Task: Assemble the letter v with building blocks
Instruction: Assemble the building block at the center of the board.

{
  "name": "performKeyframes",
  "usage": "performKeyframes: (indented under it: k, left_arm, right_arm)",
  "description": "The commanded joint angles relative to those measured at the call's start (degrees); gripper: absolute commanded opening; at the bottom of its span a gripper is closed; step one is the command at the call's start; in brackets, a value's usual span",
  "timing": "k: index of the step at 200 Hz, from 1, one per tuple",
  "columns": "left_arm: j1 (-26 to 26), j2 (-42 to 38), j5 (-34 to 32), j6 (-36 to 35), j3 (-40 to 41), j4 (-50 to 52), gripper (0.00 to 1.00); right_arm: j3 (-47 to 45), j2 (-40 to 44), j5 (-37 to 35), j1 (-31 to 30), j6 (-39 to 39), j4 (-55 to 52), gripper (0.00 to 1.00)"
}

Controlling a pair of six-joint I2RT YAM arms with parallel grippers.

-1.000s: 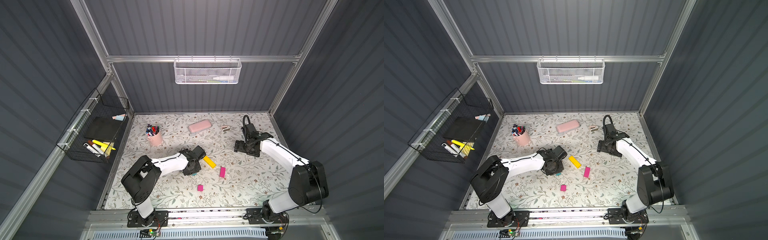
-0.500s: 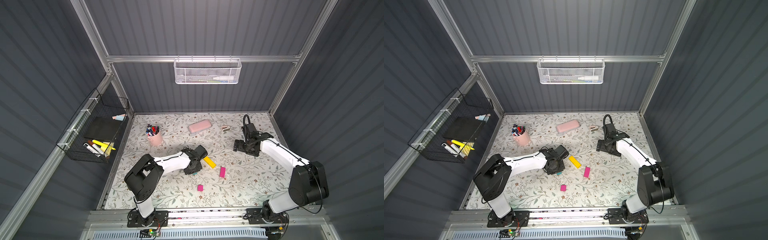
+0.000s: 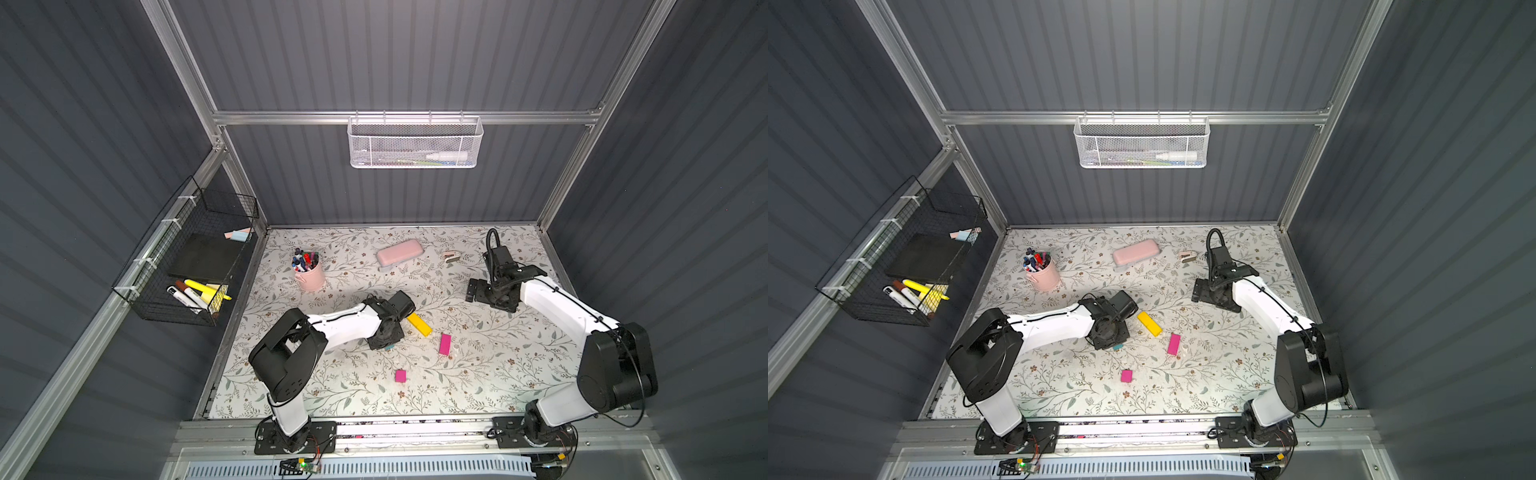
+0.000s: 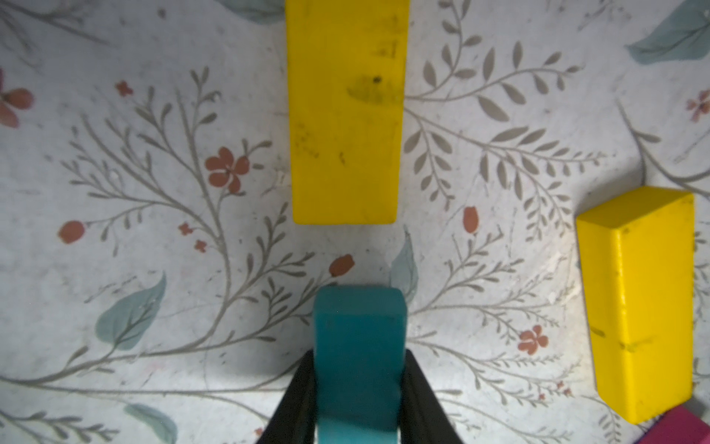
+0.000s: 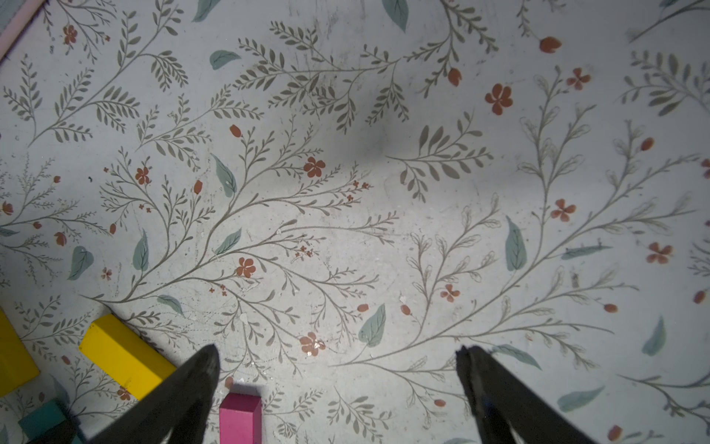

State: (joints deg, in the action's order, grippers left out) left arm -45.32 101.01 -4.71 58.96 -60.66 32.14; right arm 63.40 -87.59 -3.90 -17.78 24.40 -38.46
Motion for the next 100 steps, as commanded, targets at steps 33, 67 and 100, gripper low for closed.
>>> performKeyframes:
  k: [33,67,100]
  left_arm:
    - [2.0,0.5,-3.9,-0.4,2.1,3.2,0.12]
    - [2.4,1.6,-3.0,-1.6,1.4,2.5,0.13]
    - [2.4,2.5,-2.4,-2.2,1.1,2.2,0.13]
  right_arm:
    - [-0.3,-1.1,0.1,-0.3,0.3,-0.3,0.99]
    - [-0.1,-1.4,-0.1,-0.3,0.3,-0.5,0.99]
    - [-0.1,-1.7,-0.3,-0.3,0.3,-0.5,0.99]
